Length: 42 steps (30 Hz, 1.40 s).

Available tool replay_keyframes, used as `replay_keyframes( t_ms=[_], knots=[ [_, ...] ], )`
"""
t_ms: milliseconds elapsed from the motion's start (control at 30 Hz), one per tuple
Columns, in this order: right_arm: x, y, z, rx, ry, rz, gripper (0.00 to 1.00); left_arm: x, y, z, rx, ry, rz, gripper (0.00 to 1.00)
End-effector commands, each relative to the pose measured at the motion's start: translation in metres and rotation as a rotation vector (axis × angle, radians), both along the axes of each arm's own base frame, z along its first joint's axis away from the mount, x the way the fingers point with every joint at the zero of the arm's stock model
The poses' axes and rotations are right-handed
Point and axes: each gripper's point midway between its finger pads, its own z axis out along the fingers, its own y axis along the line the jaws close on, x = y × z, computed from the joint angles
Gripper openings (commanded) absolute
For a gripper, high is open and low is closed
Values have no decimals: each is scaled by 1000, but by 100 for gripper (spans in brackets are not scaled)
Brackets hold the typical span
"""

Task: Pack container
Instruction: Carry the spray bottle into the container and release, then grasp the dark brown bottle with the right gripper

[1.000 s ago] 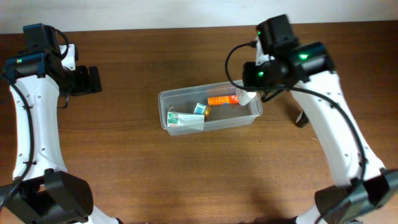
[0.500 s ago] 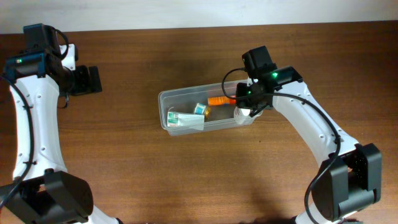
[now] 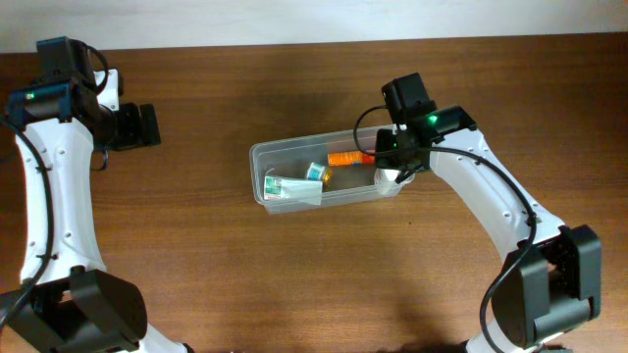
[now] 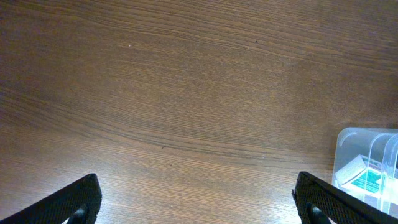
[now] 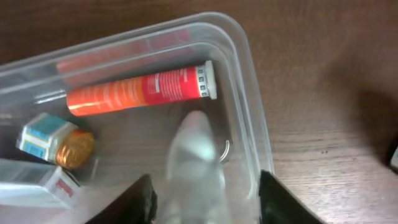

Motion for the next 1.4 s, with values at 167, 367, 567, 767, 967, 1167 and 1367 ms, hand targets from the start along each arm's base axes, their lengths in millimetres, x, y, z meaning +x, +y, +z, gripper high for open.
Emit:
replay_keyframes(
  t_ms=[167, 367, 567, 767, 967, 1167, 1367],
  knots=[
    [1, -7, 109, -12, -160, 40, 74, -1, 0, 10, -2, -26, 10, 99],
    [-21, -52, 130, -37, -120, -50, 76, -1, 0, 10, -1, -26, 10, 99],
    [-31, -142, 79, -55, 24, -292, 76, -1, 0, 10, -1, -26, 10, 99],
    [-44, -183, 7, 43, 156, -428, 69, -1, 0, 10, -2, -26, 10, 99],
    [-53, -194, -18, 91, 221, -472, 66, -1, 0, 10, -1, -26, 10, 99],
    [-43, -185, -17, 117, 188, -449, 54, -1, 0, 10, -1, -26, 10, 100],
    [-38, -186, -27, 118, 198, -449, 52, -1, 0, 10, -1, -26, 10, 99]
  ],
)
